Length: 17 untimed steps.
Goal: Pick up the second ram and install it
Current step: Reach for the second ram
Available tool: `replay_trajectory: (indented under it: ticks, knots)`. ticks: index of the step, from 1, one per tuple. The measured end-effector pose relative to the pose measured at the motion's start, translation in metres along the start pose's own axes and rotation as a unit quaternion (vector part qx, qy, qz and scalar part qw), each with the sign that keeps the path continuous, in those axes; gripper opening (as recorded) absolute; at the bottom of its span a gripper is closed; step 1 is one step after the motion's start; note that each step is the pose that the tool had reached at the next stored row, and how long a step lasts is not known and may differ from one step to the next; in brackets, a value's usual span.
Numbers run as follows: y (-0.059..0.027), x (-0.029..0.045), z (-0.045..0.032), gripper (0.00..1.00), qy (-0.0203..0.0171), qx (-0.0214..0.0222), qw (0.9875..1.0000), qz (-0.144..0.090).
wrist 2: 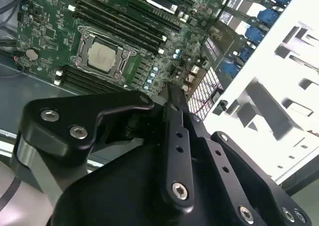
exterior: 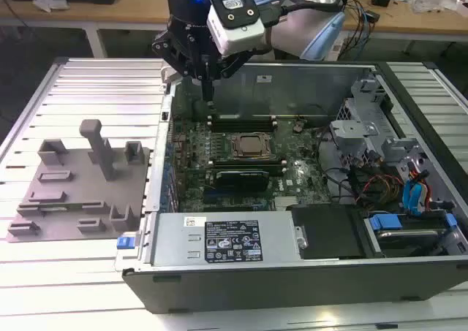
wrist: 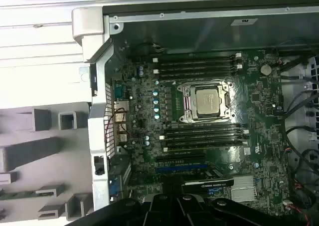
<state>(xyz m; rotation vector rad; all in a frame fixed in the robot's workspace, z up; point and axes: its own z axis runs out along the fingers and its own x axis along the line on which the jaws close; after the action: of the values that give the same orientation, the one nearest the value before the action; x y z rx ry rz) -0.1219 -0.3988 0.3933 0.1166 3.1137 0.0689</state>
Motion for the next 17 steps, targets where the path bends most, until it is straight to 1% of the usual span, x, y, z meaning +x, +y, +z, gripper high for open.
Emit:
replay_trajectory:
  ticks: [1, 3, 5, 6, 10, 13, 15, 16, 17]
  knots:
    - [-0.0001, 0.0011, -0.0001, 0.08, 0.0000, 0.0000, 1.0000, 0.000]
    - [-0.0006, 0.0075, -0.0002, 0.08, 0.0000, 0.0000, 1.0000, 0.000]
    - [-0.0015, 0.0204, -0.0005, 0.08, -0.0003, 0.0000, 1.0000, 0.000]
    - [-0.0018, 0.0239, -0.0006, 0.08, -0.0003, 0.0000, 1.0000, 0.000]
    - [-0.0025, 0.0335, -0.0009, 0.08, -0.0003, 0.0000, 1.0000, 0.000]
    - [-0.0035, 0.0468, -0.0012, 0.08, -0.0004, 0.0000, 1.0000, 0.000]
    - [-0.0043, 0.0578, -0.0015, 0.08, -0.0005, 0.0000, 1.0000, 0.000]
    - [-0.0046, 0.0615, -0.0015, 0.08, -0.0005, 0.0000, 1.0000, 0.000]
    - [-0.0047, 0.0628, -0.0016, 0.08, -0.0005, 0.0000, 1.0000, 0.000]
